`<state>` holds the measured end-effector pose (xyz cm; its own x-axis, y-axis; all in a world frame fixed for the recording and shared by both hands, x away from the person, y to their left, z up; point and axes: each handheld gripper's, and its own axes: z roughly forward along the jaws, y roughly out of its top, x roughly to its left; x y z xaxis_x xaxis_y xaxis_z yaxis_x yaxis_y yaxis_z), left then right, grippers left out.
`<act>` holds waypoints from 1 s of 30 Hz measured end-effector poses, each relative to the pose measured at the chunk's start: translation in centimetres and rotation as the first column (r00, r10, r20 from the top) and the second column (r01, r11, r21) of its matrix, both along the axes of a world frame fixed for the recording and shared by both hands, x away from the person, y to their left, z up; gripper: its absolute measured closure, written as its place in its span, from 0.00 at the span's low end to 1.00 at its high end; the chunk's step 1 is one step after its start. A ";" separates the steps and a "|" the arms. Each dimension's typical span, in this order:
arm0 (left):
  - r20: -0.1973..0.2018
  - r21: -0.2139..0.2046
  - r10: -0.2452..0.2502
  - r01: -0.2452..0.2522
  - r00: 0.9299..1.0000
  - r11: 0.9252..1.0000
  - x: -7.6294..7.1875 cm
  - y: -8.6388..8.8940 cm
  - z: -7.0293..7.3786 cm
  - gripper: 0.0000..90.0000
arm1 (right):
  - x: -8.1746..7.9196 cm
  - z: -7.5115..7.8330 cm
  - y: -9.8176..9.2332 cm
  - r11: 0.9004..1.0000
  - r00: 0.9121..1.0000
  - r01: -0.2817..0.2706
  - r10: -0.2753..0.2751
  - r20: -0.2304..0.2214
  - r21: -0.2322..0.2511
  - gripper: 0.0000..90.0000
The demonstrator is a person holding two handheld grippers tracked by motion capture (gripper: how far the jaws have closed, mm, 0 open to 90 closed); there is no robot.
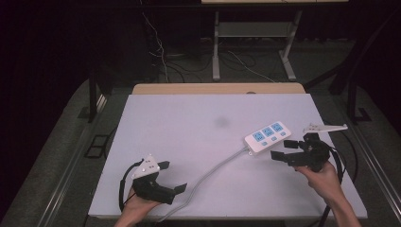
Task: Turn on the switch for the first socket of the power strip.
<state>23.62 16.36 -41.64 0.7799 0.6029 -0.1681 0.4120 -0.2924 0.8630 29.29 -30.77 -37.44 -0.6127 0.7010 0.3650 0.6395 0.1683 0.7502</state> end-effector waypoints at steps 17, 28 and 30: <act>-0.003 -0.001 0.003 -0.003 1.000 1.000 0.0 0.1 0.0 0.00 | -3.2 -2.7 0.1 0.999 0.999 -0.019 0.018 0.033 0.034 0.00; 0.001 -0.022 0.004 -0.004 1.000 1.000 0.0 0.4 0.1 0.00 | -4.7 -4.5 1.0 0.999 0.996 -0.034 0.032 0.084 0.018 0.00; 0.001 -0.023 0.007 -0.007 1.000 1.000 0.0 0.4 0.1 0.00 | -4.9 -4.7 1.0 0.999 0.996 -0.033 0.031 0.085 0.013 0.00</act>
